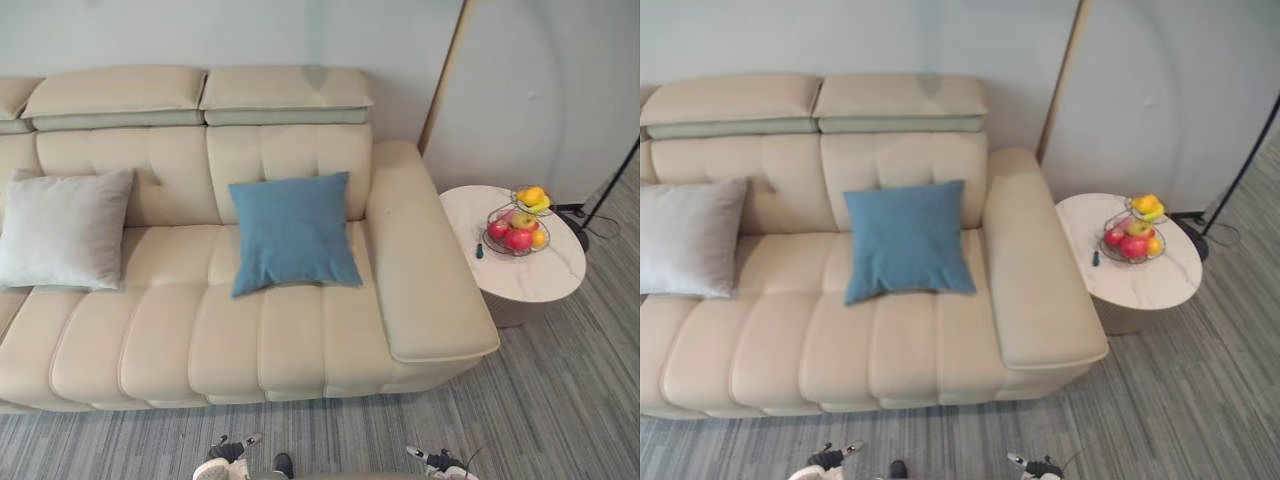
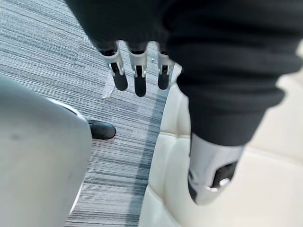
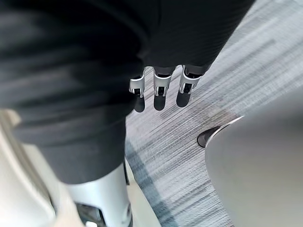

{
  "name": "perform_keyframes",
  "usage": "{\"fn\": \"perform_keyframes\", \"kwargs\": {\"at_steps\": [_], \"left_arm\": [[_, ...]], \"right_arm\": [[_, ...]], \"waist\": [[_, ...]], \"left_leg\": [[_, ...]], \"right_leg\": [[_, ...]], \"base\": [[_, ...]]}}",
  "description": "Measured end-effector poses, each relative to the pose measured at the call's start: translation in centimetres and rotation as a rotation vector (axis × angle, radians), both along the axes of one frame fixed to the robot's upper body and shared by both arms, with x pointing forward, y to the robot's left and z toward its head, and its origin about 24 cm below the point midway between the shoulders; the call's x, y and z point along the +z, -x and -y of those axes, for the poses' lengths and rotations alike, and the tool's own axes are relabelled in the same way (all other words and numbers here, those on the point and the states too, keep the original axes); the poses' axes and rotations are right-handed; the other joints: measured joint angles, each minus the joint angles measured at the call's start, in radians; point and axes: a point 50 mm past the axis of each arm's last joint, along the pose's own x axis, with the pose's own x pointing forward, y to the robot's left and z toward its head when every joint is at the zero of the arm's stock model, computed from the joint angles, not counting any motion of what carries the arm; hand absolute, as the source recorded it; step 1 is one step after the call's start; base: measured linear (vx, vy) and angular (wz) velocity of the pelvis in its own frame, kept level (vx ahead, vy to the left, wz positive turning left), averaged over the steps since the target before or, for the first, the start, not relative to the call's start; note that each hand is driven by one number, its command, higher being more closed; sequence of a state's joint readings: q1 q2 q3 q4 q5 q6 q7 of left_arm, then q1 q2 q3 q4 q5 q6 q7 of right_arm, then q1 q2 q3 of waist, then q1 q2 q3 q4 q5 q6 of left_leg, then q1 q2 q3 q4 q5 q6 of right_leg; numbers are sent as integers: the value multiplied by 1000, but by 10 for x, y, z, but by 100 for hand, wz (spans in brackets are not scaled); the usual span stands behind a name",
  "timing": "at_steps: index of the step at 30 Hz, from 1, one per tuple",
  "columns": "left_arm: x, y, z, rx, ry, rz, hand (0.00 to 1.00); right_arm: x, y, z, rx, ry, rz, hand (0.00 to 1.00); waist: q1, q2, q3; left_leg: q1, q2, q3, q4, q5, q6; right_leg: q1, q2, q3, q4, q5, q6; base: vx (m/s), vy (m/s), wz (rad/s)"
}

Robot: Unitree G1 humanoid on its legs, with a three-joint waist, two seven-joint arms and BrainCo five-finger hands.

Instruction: Pick up cushions and gather them together orderly.

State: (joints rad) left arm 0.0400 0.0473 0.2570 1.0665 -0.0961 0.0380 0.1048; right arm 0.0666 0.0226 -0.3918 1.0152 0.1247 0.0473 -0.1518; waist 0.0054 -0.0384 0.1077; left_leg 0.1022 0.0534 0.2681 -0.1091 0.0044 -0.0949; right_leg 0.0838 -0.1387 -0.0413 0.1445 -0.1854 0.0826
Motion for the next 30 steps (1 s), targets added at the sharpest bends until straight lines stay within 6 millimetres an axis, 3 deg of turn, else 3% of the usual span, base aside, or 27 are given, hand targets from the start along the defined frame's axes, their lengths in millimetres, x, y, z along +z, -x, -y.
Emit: {"fn": "perform_keyframes", "kwargs": {"at_steps": [6,8,10,12,14,16,18,20,21,22,23,24,26,30], "left_arm": [[4,-19,9,-5,24,46,0],[5,-26,18,-15,45,65,0],[7,-33,23,-19,56,87,0],[10,-40,25,-31,54,110,0],[12,-43,25,-49,47,122,0],[11,-43,26,-64,46,118,0],[11,-43,31,-71,57,115,0],[8,-39,32,-74,64,95,0],[8,-38,32,-69,67,95,0],[7,-34,33,-51,77,87,0],[9,-38,33,-32,88,112,0],[11,-44,33,-21,91,139,0],[15,-50,31,-21,85,182,0],[22,-57,29,4,81,242,0]], "right_arm": [[3,-3,-1,-43,5,32,0],[6,-15,-3,-17,5,61,0],[11,-30,-6,10,7,105,0],[13,-35,-7,21,7,126,0],[12,-33,-6,30,10,114,0],[13,-35,0,69,39,114,0],[13,-35,8,61,52,100,0],[12,-32,12,35,51,91,0],[11,-32,9,32,42,92,0],[12,-32,10,28,43,95,0],[13,-33,10,24,46,103,0],[13,-34,10,26,47,103,0],[12,-31,10,21,45,93,0],[12,-33,8,22,42,97,0]], "waist": [[-19,0,15],[-16,4,15],[-16,12,21],[-25,9,29],[-26,-3,36],[-31,34,43],[-40,62,61],[-48,62,71],[-47,58,78],[-45,65,90],[-45,70,108],[-40,68,119],[-15,57,124],[6,45,123]], "left_leg": [[4,41,138,55,-30,-19],[15,68,257,75,-54,-29],[11,118,382,125,-84,-35],[14,141,474,168,-93,-22],[64,149,567,238,-125,-29],[85,194,622,300,-157,-47],[121,187,659,287,-155,-47],[121,223,662,399,-154,-49],[78,303,632,596,-149,-42],[28,383,555,782,-149,33],[-32,411,444,920,-190,99],[-106,383,303,991,-233,64],[-219,293,137,983,-296,5],[-352,120,-142,731,-319,-4]], "right_leg": [[-114,52,156,63,-11,-13],[-164,98,254,66,30,-19],[-236,139,260,96,90,-12],[-305,125,93,122,105,-36],[-309,34,-286,157,64,-120],[-299,46,-449,184,84,-178],[-299,73,-441,175,57,-198],[-307,93,-384,183,25,-191],[-295,113,-346,180,11,-189],[-269,142,-312,175,1,-209],[-241,161,-292,179,-11,-230],[-216,176,-265,185,-27,-245],[-191,197,-204,183,-47,-235],[-167,238,-25,194,-61,-184]], "base": [[9,-57,-86],[31,-32,-160],[24,-63,-195],[13,-98,-173],[34,-99,-148],[72,-165,-135],[77,-123,-111],[78,-89,-91],[104,-138,-84],[137,-147,-87],[121,-99,-78],[99,-50,-78],[130,-13,-109],[201,79,-139]]}}
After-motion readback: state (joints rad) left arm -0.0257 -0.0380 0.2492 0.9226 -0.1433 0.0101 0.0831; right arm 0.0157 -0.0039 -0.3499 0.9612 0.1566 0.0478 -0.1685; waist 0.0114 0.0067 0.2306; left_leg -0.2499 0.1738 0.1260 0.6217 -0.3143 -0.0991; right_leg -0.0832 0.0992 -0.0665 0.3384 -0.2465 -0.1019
